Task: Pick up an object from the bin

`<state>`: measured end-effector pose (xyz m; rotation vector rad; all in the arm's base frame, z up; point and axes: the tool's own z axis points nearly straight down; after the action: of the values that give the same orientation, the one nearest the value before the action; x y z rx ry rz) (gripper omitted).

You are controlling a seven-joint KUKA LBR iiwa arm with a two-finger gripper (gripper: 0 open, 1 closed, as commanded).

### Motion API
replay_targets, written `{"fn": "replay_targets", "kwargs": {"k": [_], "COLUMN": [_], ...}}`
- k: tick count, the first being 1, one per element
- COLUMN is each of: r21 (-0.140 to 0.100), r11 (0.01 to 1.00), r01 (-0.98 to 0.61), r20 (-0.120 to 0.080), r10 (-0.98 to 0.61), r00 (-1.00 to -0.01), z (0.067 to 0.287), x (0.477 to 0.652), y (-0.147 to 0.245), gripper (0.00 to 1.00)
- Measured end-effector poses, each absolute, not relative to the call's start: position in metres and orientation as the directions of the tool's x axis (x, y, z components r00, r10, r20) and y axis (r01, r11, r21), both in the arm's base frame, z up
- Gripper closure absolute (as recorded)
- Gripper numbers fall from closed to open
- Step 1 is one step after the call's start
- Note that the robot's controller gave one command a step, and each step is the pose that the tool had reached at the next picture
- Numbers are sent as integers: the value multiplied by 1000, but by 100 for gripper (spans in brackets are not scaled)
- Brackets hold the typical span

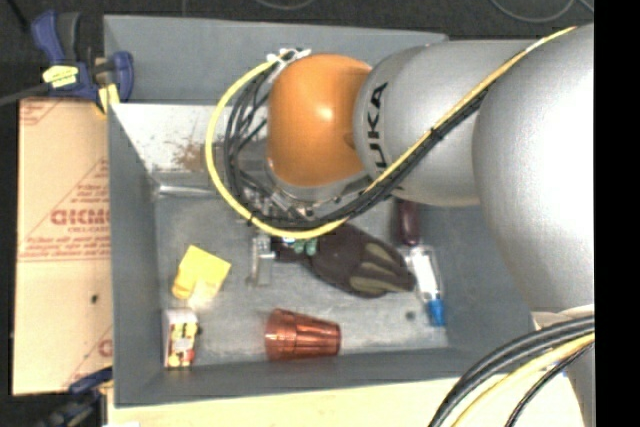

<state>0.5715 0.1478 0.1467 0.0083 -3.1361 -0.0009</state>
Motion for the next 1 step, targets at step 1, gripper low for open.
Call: {"fn": "replay_targets", "kwargs": {"k": [1], "r21": [2], "r11": [1000], "r01": [-2], "r20": [-3], "r10": [-2], "r00": [-1000], "z": [152], "x": [574], "y": [147], "gripper": [0]}}
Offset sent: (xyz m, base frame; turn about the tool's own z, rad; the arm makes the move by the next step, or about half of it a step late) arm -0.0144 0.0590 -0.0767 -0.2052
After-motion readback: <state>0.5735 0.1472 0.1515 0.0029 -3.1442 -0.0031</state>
